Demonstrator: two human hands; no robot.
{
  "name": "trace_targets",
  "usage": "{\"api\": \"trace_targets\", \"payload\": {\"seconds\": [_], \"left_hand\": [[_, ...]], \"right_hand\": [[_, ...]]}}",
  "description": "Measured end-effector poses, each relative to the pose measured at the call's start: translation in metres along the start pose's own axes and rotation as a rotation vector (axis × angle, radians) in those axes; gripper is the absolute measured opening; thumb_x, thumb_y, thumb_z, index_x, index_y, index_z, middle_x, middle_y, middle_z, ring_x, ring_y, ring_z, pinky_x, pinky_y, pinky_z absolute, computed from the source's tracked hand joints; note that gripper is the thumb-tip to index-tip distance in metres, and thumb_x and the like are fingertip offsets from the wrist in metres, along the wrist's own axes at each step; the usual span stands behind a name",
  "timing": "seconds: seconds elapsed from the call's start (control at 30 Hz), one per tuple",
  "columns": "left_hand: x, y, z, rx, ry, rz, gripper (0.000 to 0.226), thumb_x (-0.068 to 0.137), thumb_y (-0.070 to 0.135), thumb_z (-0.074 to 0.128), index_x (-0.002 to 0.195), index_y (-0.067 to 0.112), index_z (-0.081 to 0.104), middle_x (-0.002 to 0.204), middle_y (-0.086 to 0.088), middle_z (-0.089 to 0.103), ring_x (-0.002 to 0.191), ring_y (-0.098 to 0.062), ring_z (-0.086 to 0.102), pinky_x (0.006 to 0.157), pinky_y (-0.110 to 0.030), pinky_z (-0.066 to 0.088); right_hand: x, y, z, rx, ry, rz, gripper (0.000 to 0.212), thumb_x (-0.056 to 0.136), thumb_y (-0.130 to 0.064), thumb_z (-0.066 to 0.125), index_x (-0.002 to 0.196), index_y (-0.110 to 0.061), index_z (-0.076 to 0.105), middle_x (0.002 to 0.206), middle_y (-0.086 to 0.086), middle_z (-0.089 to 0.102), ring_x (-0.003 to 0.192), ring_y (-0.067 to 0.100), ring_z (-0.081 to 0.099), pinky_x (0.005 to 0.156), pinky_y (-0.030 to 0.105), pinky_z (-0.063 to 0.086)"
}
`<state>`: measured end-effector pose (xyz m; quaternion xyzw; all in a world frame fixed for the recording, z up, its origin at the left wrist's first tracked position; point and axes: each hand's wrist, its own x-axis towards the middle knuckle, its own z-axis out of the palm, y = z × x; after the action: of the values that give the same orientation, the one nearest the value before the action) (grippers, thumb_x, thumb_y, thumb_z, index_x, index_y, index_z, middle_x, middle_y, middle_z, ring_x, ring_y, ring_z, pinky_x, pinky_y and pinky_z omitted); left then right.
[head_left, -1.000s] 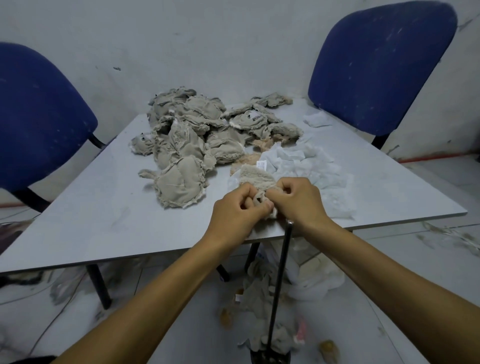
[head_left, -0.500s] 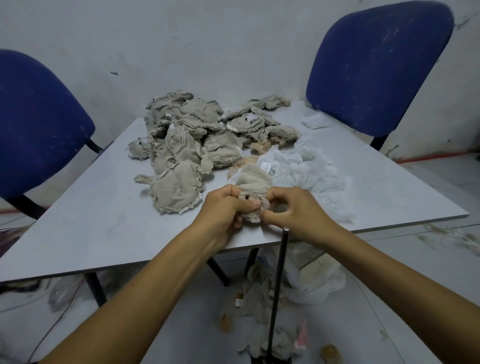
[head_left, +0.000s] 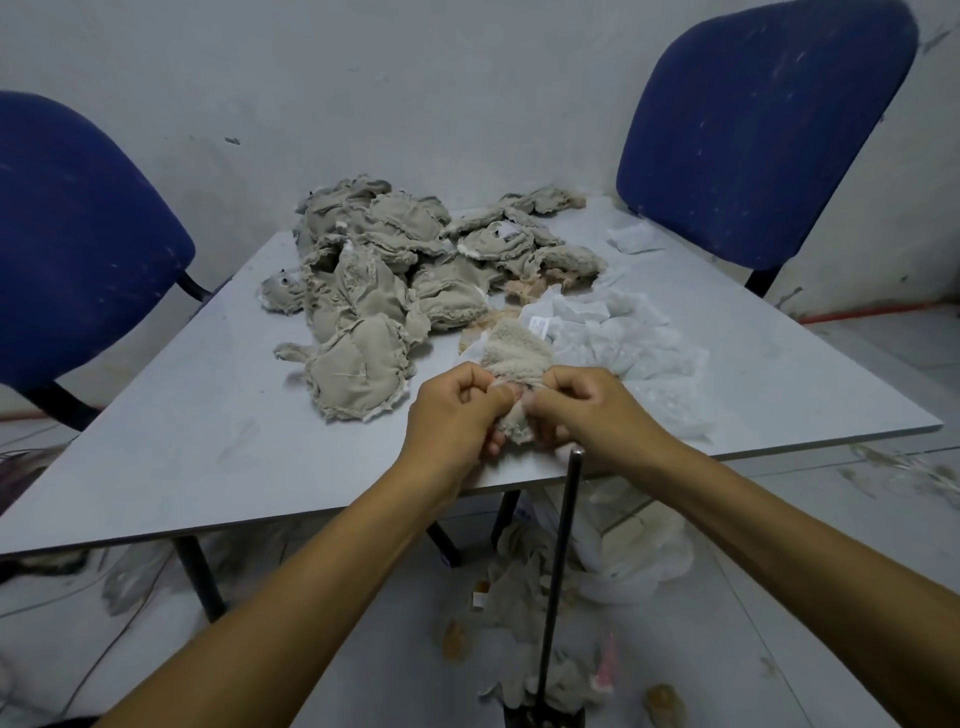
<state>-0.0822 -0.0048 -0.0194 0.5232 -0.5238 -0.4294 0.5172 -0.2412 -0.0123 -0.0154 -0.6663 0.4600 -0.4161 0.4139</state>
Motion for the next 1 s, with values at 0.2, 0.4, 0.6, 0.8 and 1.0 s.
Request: {"api": "trace_targets", "payload": {"seconds": [0.2, 0.4, 0.6, 0.8, 1.0], "left_hand": [[0.000, -0.002, 0.002, 0.037, 0.049, -0.034, 0.024, 0.090, 0.014, 0.061, 0.067, 0.017, 0.058, 0.048, -0.003, 0.052, 0.043, -0.017, 0.049, 0.043, -0.023, 0.039], [-0.013, 0.001, -0.010, -0.065, -0.199, -0.001, 0.018, 0.084, -0.006, 0.059, 0.079, 0.011, 0.057, 0.058, -0.004, 0.053, 0.053, -0.022, 0.055, 0.048, -0.027, 0.046], [-0.010, 0.007, -0.002, 0.338, -0.112, 0.213, 0.013, 0.082, 0.018, 0.076, 0.086, 0.015, 0.065, 0.090, -0.003, 0.054, 0.081, -0.015, 0.055, 0.079, -0.032, 0.047], [-0.007, 0.008, -0.004, 0.145, 0.053, 0.069, 0.016, 0.082, 0.009, 0.074, 0.070, 0.009, 0.063, 0.076, -0.012, 0.067, 0.073, -0.026, 0.065, 0.081, -0.054, 0.057], [-0.013, 0.013, 0.011, 0.294, 0.250, 0.098, 0.020, 0.077, 0.016, 0.068, 0.059, 0.013, 0.061, 0.054, 0.004, 0.062, 0.054, -0.010, 0.061, 0.056, -0.029, 0.052]], "right_hand": [[-0.001, 0.004, 0.004, -0.223, 0.021, -0.088, 0.037, 0.081, -0.037, 0.074, 0.065, -0.018, 0.046, 0.060, -0.005, 0.047, 0.056, 0.008, 0.043, 0.056, 0.029, 0.037], [0.009, 0.004, -0.004, -0.102, 0.012, -0.009, 0.033, 0.083, -0.022, 0.074, 0.061, -0.008, 0.054, 0.056, 0.003, 0.054, 0.055, 0.015, 0.051, 0.058, 0.035, 0.043], [0.013, 0.003, 0.003, 0.140, 0.132, 0.118, 0.039, 0.083, -0.008, 0.066, 0.047, -0.020, 0.056, 0.051, 0.003, 0.060, 0.050, 0.019, 0.064, 0.056, 0.037, 0.051], [0.001, 0.000, -0.009, 0.195, -0.159, 0.085, 0.015, 0.088, -0.014, 0.071, 0.077, -0.008, 0.062, 0.065, 0.004, 0.063, 0.062, 0.013, 0.064, 0.056, 0.025, 0.054], [-0.006, 0.000, 0.001, -0.083, 0.059, -0.071, 0.029, 0.087, -0.023, 0.072, 0.063, -0.018, 0.057, 0.066, 0.016, 0.067, 0.073, 0.036, 0.070, 0.073, 0.053, 0.058]]}}
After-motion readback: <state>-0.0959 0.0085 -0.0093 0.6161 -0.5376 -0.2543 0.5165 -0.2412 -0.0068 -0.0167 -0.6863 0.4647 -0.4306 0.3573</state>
